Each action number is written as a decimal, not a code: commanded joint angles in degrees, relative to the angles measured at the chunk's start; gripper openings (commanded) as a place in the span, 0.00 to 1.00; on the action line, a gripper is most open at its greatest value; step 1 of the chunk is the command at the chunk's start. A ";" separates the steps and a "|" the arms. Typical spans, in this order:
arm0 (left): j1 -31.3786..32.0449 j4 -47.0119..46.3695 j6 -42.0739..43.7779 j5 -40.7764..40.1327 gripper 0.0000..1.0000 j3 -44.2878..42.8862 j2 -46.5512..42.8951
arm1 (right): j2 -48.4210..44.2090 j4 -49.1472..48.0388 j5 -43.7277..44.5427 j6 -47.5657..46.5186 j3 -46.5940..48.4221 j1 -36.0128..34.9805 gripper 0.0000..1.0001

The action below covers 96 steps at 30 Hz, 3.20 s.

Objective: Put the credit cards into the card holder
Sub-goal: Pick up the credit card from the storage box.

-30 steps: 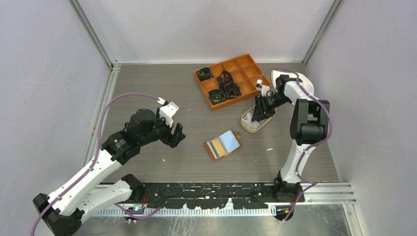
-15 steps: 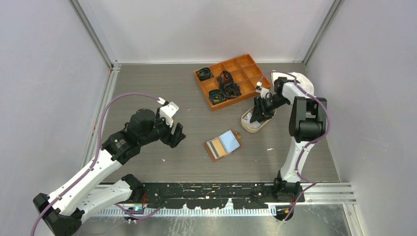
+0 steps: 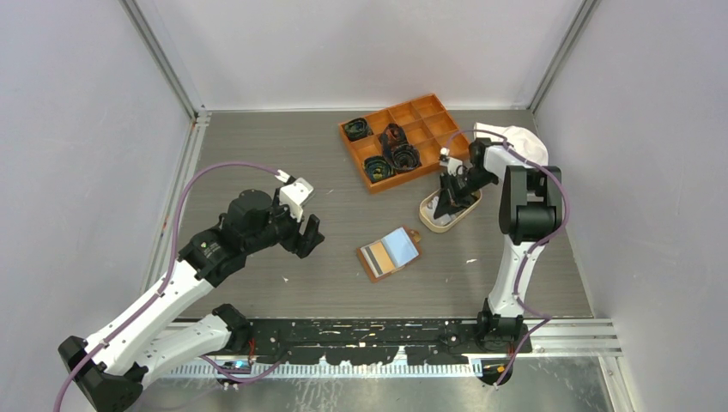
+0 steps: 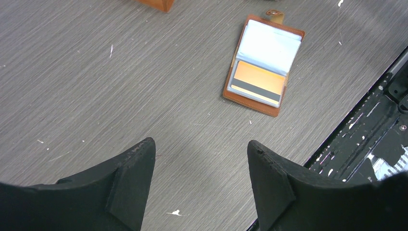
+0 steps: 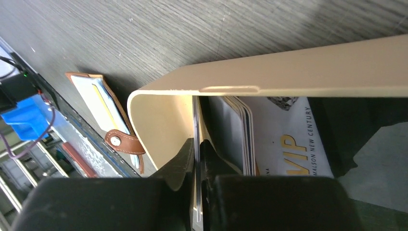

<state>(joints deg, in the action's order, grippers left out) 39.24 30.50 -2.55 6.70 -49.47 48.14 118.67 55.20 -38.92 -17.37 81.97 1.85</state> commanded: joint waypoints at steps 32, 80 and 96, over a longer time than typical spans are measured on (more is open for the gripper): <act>-1.54 -2.46 0.22 0.73 0.70 -0.19 0.68 | -8.10 -22.85 -13.51 26.35 -12.19 10.98 0.28; -1.58 -2.46 0.26 0.94 0.70 -0.27 0.47 | -10.35 -14.13 -16.80 18.40 -9.55 20.12 0.28; -1.54 -2.38 0.26 1.10 0.70 -0.27 0.42 | -9.34 -11.79 -16.45 17.63 -8.60 22.52 0.26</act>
<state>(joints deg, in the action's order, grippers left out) 37.95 30.46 -2.52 6.72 -49.41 49.06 111.11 42.17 -54.17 1.10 71.02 23.62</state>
